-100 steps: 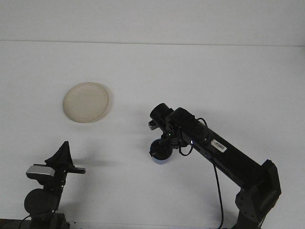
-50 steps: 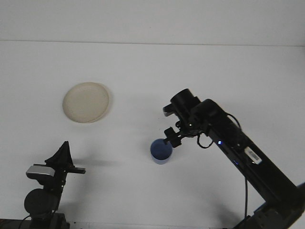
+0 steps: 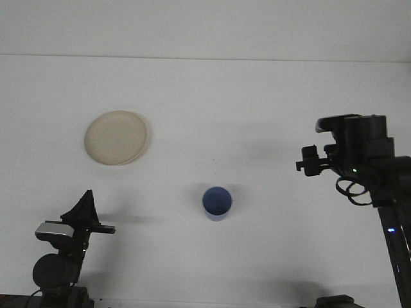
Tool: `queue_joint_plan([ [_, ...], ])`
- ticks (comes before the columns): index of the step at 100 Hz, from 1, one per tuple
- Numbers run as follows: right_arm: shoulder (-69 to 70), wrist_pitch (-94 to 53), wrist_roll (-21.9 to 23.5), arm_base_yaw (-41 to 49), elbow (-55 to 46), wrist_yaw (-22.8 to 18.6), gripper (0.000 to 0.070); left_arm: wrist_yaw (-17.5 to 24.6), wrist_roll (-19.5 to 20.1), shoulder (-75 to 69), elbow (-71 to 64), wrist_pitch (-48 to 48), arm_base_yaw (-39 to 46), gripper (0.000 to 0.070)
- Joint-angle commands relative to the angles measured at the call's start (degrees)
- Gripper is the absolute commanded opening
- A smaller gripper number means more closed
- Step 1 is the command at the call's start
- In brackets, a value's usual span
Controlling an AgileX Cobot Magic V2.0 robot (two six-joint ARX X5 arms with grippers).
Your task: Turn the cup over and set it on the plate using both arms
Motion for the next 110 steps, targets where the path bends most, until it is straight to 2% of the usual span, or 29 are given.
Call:
queue_joint_plan([
  [1,-2.36,2.97,-1.29,-1.33,-2.8,-0.24,0.0447,0.0,0.26,-0.13,-1.11,0.59,0.09,0.001],
  [38,-25.11,23.67,-2.1,-3.37,-33.33,-0.15,0.0446,0.0,0.28,-0.13,-1.11,0.59,0.09,0.001],
  [65,-39.01,38.84,-2.62,-3.34,-49.31,-0.09,0.0446,-0.02,0.28,-0.13,-1.11,0.57,0.09,0.001],
  [87,-46.4,43.41,-4.02,-3.37,-52.17,-0.04,0.0446,0.0,0.28,-0.13,-1.11,0.57,0.09,0.001],
  [110,-47.25,43.45,-3.74,-3.37,-52.17,-0.02,0.0446,0.0,0.28,-0.13,-1.11,0.59,0.09,0.001],
])
